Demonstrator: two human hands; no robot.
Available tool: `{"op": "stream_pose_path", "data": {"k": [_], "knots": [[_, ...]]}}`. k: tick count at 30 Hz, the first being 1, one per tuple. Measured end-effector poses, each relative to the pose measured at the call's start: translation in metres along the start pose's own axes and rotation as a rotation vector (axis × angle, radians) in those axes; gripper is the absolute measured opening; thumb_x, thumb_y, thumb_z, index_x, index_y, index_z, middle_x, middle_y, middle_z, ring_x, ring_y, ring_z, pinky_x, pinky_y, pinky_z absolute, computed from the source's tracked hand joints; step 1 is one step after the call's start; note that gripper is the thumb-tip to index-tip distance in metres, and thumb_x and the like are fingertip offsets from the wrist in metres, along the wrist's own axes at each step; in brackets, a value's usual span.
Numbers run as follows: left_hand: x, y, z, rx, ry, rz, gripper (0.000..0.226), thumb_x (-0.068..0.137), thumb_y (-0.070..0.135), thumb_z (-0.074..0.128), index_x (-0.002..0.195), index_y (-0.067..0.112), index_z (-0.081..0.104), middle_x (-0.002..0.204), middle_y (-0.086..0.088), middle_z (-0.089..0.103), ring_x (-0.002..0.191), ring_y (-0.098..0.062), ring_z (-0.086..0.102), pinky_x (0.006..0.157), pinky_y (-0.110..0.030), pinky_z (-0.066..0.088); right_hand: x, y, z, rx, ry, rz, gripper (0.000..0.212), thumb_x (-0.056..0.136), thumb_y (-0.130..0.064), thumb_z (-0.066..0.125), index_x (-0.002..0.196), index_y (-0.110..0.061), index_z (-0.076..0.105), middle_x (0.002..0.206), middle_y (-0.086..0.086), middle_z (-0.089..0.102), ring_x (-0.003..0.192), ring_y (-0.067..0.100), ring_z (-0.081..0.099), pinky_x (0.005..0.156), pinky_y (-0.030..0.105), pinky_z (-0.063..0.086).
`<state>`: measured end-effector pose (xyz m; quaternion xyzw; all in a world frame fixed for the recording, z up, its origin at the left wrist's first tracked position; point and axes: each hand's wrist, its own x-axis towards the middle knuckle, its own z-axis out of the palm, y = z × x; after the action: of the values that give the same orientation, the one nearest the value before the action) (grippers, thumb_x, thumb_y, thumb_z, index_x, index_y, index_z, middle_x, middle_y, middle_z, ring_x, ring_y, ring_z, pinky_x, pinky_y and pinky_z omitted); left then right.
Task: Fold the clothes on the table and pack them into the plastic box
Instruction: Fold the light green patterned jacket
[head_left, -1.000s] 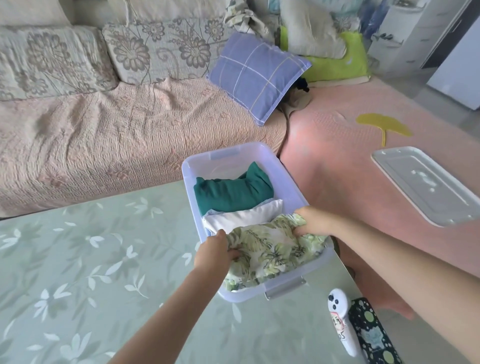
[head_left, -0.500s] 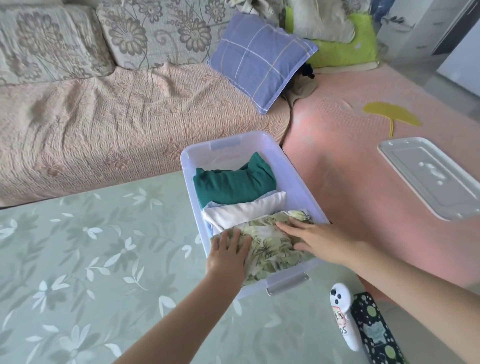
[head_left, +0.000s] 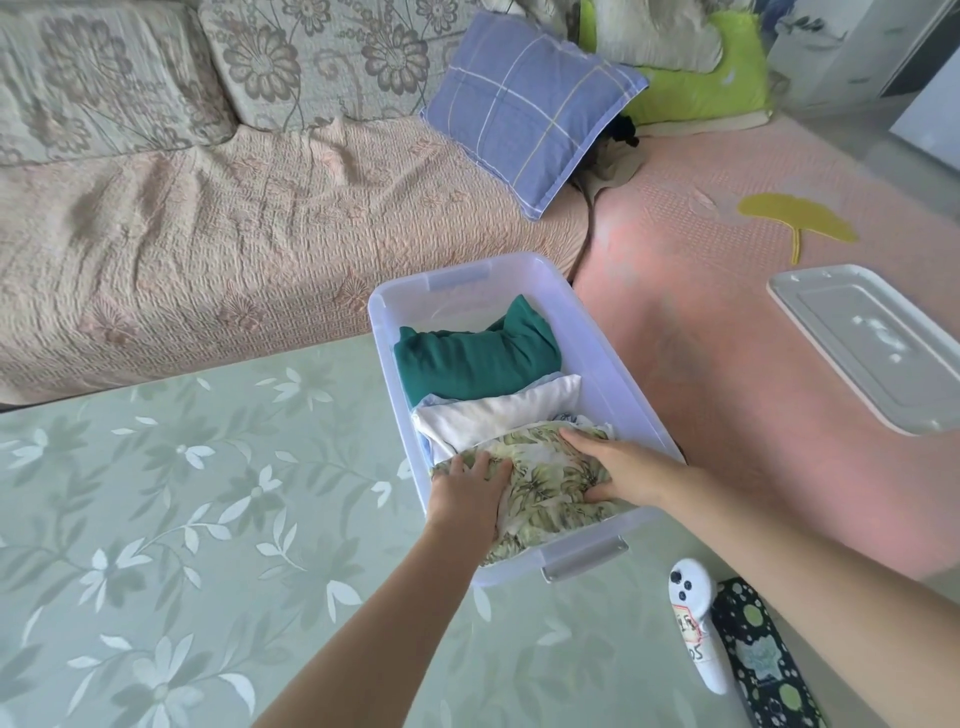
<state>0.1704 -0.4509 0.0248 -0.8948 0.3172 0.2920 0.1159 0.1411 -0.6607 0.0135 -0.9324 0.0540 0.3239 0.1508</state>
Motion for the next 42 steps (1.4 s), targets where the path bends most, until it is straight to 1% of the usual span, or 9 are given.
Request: {"op": "stream_pose_path", "data": {"k": [4, 9, 13, 19, 27, 34, 36, 38, 42], "knots": [[-0.004, 0.004, 0.004, -0.016, 0.106, -0.005, 0.076, 0.094, 0.022, 0.051, 0.152, 0.017, 0.002, 0.158, -0.012, 0.006, 0.145, -0.032, 0.008, 0.115, -0.043, 0.021, -0.012, -0.006, -0.01, 0.043, 0.034, -0.042, 0.089, 0.084, -0.023, 0.071, 0.151, -0.033, 0.014, 0.157, -0.003, 0.02, 0.118, 0.011, 0.051, 0.092, 0.023, 0.043], [-0.014, 0.016, 0.005, -0.155, 0.3, 0.054, 0.066, 0.099, 0.018, 0.043, 0.151, 0.019, 0.003, 0.157, -0.012, 0.004, 0.146, -0.033, -0.004, 0.119, -0.043, 0.003, -0.027, -0.02, -0.017, 0.129, 0.056, -0.046, 0.065, 0.092, -0.057, 0.043, 0.149, -0.041, 0.016, 0.159, -0.006, -0.004, 0.147, 0.019, 0.004, 0.116, 0.047, 0.019], [-0.02, 0.028, 0.013, -0.273, 0.098, -0.029, 0.056, 0.103, 0.03, 0.031, 0.151, 0.024, 0.003, 0.156, -0.022, -0.008, 0.143, -0.043, -0.008, 0.116, -0.049, 0.016, -0.026, -0.025, -0.003, 0.085, -0.014, 0.051, 0.065, 0.094, -0.064, 0.026, 0.148, -0.045, -0.004, 0.158, -0.001, -0.016, 0.144, 0.027, 0.023, 0.109, 0.041, 0.035], [-0.001, 0.023, 0.013, -0.396, -0.014, -0.006, 0.059, 0.103, 0.032, 0.03, 0.151, 0.03, -0.004, 0.154, -0.026, -0.016, 0.14, -0.048, -0.014, 0.114, -0.056, 0.014, -0.01, -0.022, 0.009, 0.035, 0.037, 0.109, 0.07, 0.093, -0.061, 0.037, 0.147, -0.047, -0.006, 0.159, 0.003, -0.01, 0.138, 0.029, 0.035, 0.091, 0.034, 0.045], [0.014, 0.013, 0.022, -0.445, -0.081, 0.047, 0.057, 0.1, 0.019, 0.034, 0.151, 0.031, 0.011, 0.157, -0.02, -0.006, 0.142, -0.044, -0.013, 0.116, -0.056, 0.011, -0.003, -0.021, 0.01, 0.03, 0.027, 0.149, 0.085, 0.087, -0.061, 0.052, 0.15, -0.039, -0.001, 0.16, -0.001, 0.003, 0.142, 0.026, 0.027, 0.105, 0.04, 0.038], [-0.014, 0.018, 0.022, -0.339, 0.341, -0.029, 0.057, 0.094, 0.011, 0.048, 0.147, 0.021, 0.027, 0.152, -0.017, 0.018, 0.145, -0.035, 0.004, 0.118, -0.046, 0.014, -0.017, -0.024, 0.005, 0.191, 0.093, 0.11, 0.085, 0.087, -0.051, 0.058, 0.152, -0.034, 0.005, 0.16, -0.002, 0.002, 0.143, 0.024, 0.023, 0.105, 0.038, 0.039], [-0.019, 0.013, 0.015, -0.382, 0.603, -0.024, 0.042, 0.081, 0.003, 0.063, 0.121, 0.014, 0.061, 0.132, -0.015, 0.048, 0.132, -0.034, 0.041, 0.107, -0.043, 0.036, -0.023, -0.026, 0.007, 0.205, 0.139, 0.092, 0.08, 0.09, -0.049, 0.056, 0.152, -0.031, 0.01, 0.16, -0.003, 0.001, 0.144, 0.023, 0.021, 0.105, 0.039, 0.038], [-0.017, 0.0, 0.008, -0.427, 0.813, -0.034, 0.034, 0.059, -0.003, 0.076, 0.089, 0.013, 0.074, 0.102, -0.009, 0.067, 0.099, -0.028, 0.065, 0.082, -0.037, 0.054, -0.03, -0.031, 0.008, 0.224, 0.276, 0.069, 0.068, 0.092, -0.046, 0.054, 0.15, -0.027, 0.024, 0.159, -0.003, 0.013, 0.142, 0.019, 0.025, 0.106, 0.039, 0.036], [-0.02, -0.036, -0.008, -0.53, 0.768, -0.225, 0.051, 0.085, -0.003, 0.049, 0.132, 0.016, 0.052, 0.143, -0.008, 0.04, 0.136, -0.026, 0.03, 0.11, -0.037, 0.029, -0.043, -0.039, 0.008, 0.184, 0.605, 0.106, 0.05, 0.092, -0.035, 0.058, 0.139, -0.021, 0.047, 0.152, 0.004, 0.032, 0.141, 0.02, 0.025, 0.112, 0.034, 0.021]]}}
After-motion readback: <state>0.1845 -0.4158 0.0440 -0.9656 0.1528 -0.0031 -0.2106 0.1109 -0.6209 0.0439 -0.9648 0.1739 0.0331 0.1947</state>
